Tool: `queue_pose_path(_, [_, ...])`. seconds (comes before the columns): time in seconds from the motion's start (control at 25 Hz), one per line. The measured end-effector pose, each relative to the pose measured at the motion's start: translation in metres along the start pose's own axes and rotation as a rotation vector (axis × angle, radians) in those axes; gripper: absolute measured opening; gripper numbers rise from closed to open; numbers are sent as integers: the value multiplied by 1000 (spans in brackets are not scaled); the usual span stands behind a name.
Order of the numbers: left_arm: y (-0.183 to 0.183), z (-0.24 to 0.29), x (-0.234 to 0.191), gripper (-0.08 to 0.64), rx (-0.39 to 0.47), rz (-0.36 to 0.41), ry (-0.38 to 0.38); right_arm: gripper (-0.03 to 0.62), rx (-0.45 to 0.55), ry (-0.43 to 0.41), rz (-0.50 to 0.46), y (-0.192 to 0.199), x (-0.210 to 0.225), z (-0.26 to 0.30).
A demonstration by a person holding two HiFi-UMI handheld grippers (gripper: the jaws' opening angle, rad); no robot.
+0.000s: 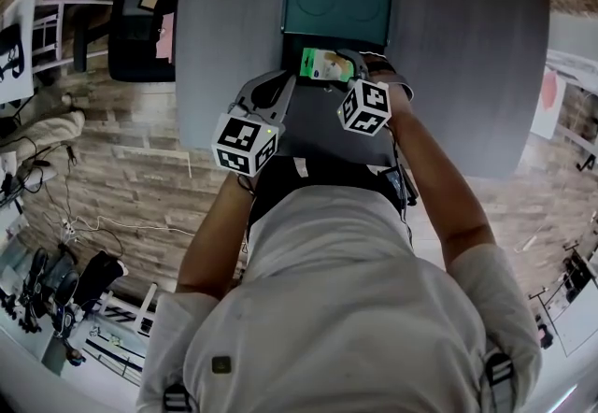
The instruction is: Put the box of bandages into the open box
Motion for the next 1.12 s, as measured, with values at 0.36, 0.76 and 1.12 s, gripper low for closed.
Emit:
queue_pose_path(0.36, [1,-5,2,15,12,-1,-25,298,-16,2,0,5,2,5])
queue_pose_path(0.76, [-2,-23,4,15,27,1,-20,298,15,57,52,-8,5,-6])
queue_pose_path(1.12, [-20,-50,15,15,60,50,27,296,175,139,287,-52,1,-50])
Point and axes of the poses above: the fingertips, and each gripper's own axes: z forward along the fingers, x to its right, y out of its underside, the point moved 5 cm from there along -z, backward along the fingers, and after that the axes turned 9 degrees about x, right-handed, at the moved point
